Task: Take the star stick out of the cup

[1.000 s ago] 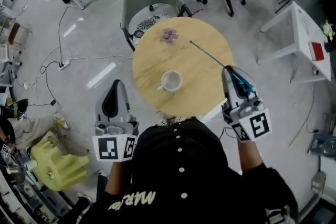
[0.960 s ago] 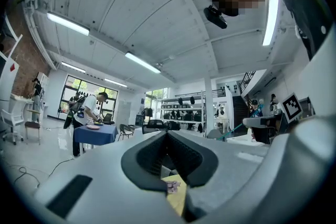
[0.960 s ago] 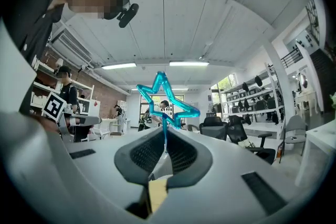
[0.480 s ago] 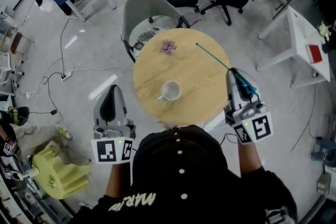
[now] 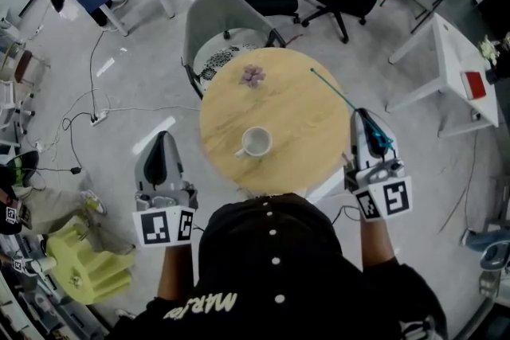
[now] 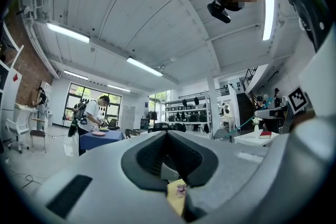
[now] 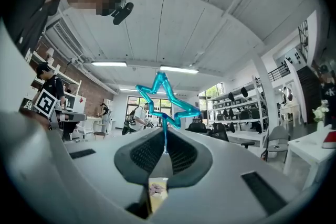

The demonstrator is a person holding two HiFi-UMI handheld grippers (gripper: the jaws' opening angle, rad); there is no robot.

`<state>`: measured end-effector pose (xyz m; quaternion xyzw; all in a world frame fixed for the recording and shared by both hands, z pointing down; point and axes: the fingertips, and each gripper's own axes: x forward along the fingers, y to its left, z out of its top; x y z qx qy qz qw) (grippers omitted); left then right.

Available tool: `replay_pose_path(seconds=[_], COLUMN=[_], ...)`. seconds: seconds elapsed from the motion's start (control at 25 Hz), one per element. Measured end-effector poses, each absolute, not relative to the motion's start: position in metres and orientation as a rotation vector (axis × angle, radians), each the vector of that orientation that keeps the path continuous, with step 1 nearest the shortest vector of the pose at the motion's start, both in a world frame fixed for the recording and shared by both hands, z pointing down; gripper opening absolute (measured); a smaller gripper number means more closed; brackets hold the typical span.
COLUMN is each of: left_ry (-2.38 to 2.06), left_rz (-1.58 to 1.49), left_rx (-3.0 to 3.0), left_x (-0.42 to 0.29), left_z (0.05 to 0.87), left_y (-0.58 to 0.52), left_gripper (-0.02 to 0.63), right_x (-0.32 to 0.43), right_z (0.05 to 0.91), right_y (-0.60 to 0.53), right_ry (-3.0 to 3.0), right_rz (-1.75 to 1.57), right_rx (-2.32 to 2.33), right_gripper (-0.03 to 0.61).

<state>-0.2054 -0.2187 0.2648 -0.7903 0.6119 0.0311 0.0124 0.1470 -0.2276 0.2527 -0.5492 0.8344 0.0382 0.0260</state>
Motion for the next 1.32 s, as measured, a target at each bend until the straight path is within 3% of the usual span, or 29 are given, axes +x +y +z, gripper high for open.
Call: replay_pose_path(seconds=[1.32], left_ry=[1.929], left_rz=[0.092], left_rx=[-2.461], left_x=[-0.205], left_z=[0.268], left_y=[-0.202], left_gripper=[-0.005], right_x=[0.133], right_z=[0.262], right_y=[-0.226], right_ry=[2.629], right_rz=[0.131], right_rx=[-1.668], right_gripper=[0.018])
